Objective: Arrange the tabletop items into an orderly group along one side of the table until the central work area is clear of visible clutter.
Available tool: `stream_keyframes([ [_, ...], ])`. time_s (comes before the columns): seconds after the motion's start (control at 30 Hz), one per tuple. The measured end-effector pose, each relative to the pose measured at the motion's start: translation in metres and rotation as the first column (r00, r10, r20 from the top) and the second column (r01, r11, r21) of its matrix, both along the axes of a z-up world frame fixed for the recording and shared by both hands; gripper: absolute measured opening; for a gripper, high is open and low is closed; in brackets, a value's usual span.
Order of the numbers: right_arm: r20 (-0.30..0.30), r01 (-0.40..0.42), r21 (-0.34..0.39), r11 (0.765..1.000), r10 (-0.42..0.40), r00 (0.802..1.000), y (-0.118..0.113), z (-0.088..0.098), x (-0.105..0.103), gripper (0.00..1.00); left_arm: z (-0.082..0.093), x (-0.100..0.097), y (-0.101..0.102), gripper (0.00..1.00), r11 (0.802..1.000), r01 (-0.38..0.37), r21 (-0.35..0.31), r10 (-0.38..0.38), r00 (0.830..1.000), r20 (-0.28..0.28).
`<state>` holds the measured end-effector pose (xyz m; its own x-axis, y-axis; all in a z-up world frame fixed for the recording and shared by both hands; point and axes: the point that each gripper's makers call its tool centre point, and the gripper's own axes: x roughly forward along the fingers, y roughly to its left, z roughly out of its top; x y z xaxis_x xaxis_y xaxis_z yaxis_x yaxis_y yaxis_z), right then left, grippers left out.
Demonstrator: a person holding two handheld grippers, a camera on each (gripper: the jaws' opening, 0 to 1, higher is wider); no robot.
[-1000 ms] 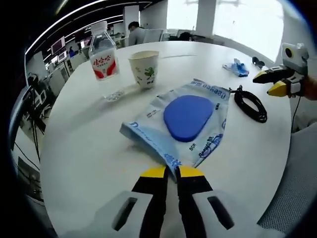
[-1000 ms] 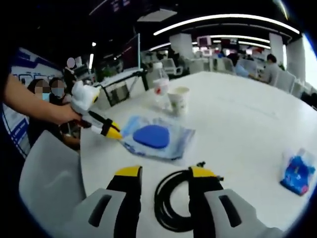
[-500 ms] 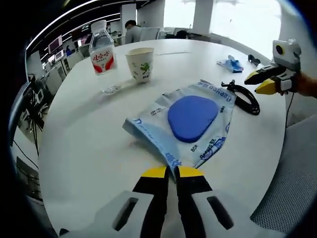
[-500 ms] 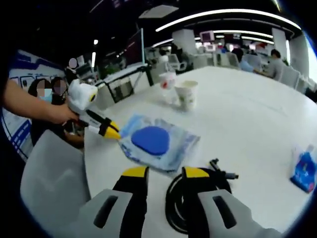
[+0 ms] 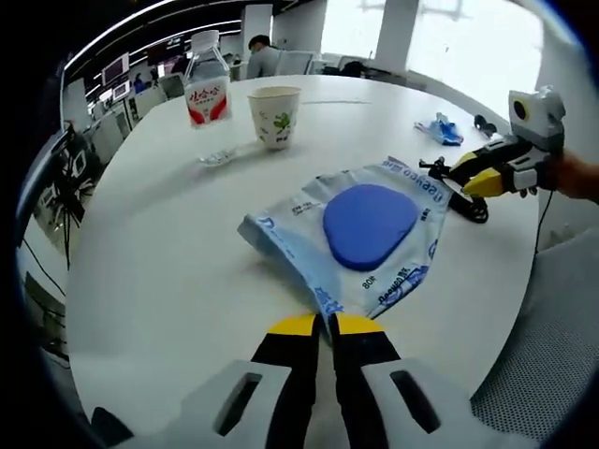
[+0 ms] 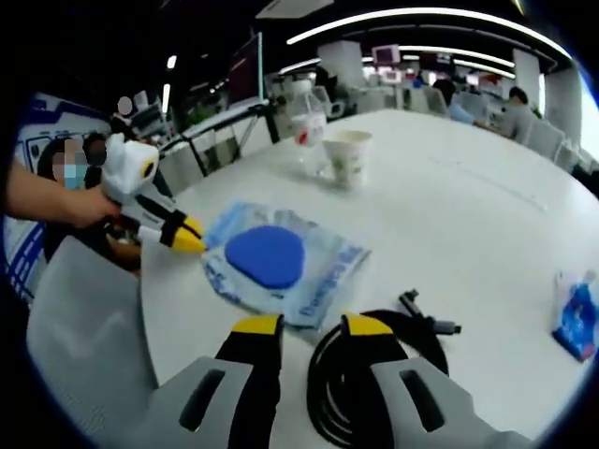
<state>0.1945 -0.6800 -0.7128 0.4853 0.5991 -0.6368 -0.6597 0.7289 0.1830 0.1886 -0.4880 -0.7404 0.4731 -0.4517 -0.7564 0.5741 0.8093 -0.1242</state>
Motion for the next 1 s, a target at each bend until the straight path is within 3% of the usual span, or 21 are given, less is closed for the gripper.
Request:
stream_keyframes([
  [0.3,-0.032,0.034,0.013,0.999,-0.034,0.999,-0.001,-0.006,0.003,0.2,0.0,-0.002,0.0,0.04,1.0,-0.007,0.003,0.007,1.0,0.007],
  [0.43,-0.063,0.058,0.041,0.997,-0.055,0.996,0.003,-0.011,0.003,0.11,-0.001,-0.003,0.0,0.04,1.0,-0.015,0.002,0.015,1.0,0.003],
  [0.53,-0.051,0.047,0.015,0.999,-0.047,0.998,0.005,-0.015,0.003,0.09,-0.001,-0.003,0.0,0.04,1.0,-0.018,0.004,0.018,1.0,-0.01],
  [0.63,-0.033,0.036,-0.029,0.999,-0.037,0.999,0.002,-0.017,0.005,0.02,-0.001,-0.002,-0.001,0.04,0.999,0.011,0.03,-0.01,1.0,-0.012],
  [0.7,-0.049,0.046,-0.007,0.999,-0.046,0.998,0.002,-0.014,0.007,0.01,-0.002,-0.001,-0.002,0.04,0.997,0.046,0.068,-0.047,0.999,0.004],
  [0.8,-0.044,0.043,-0.007,0.999,-0.043,0.998,0.002,-0.013,0.006,0.0,-0.001,-0.001,-0.003,0.03,0.996,0.042,0.076,-0.043,0.999,0.006],
  [1.0,0.029,0.034,-0.008,0.999,-0.034,0.999,0.004,0.0,0.007,0.0,0.005,0.005,-0.003,0.01,0.995,0.038,0.091,-0.04,0.999,0.027],
])
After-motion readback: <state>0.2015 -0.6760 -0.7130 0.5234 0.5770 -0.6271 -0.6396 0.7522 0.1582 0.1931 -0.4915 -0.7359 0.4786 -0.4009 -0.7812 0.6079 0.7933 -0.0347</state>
